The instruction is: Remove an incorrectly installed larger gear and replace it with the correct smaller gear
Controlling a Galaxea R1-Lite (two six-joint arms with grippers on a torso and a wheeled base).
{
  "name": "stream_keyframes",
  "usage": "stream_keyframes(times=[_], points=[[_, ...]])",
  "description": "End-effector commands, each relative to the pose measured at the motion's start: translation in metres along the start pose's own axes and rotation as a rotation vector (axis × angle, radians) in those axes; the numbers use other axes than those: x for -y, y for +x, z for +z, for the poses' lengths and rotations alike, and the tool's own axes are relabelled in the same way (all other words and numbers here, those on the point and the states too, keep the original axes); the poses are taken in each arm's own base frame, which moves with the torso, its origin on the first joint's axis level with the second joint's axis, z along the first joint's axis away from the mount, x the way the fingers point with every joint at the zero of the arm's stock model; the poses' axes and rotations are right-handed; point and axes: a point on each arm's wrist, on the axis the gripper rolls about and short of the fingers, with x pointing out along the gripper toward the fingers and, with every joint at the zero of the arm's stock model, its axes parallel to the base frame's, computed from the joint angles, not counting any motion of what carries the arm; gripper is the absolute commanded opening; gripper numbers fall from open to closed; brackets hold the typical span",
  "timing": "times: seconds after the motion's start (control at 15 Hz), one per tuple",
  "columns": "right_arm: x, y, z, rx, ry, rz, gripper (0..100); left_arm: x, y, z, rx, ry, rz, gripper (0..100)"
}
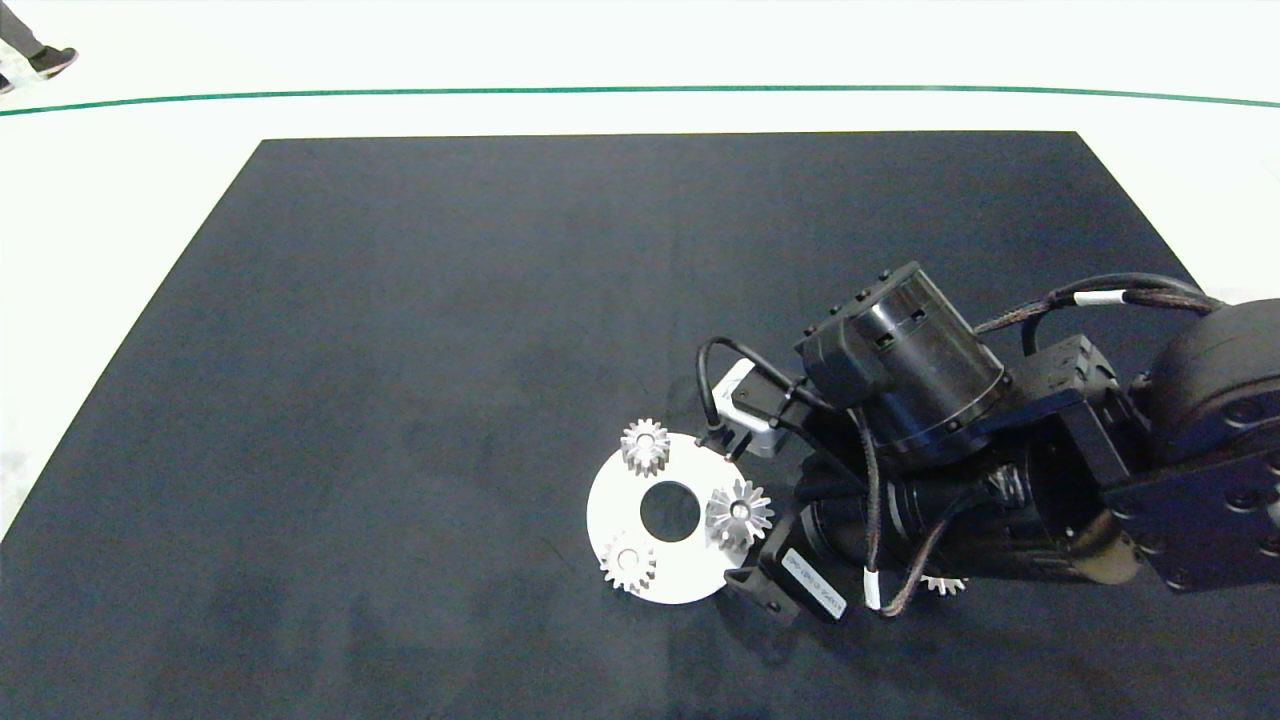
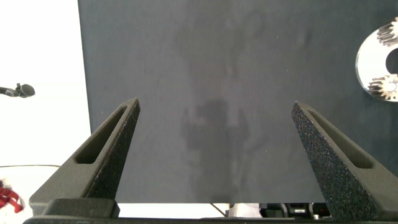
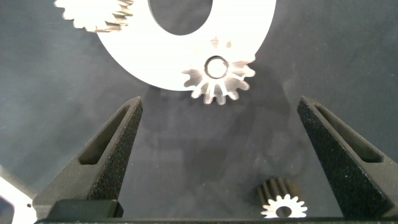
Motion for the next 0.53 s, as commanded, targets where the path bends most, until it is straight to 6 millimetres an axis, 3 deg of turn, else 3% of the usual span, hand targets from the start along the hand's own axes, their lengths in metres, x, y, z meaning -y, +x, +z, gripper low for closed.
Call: stream_keyframes(times=[0.07, 0.53], points=[[0.001, 0.006, 0.005, -0.003, 0.003, -0.018, 100, 0.0, -0.001, -0.002, -0.006, 0.016, 0.0, 100], [0.001, 0.022, 0.014, 0.002, 0.02, -0.024, 100, 0.0, -0.001, -0.003, 0.015, 0.019, 0.006, 100]])
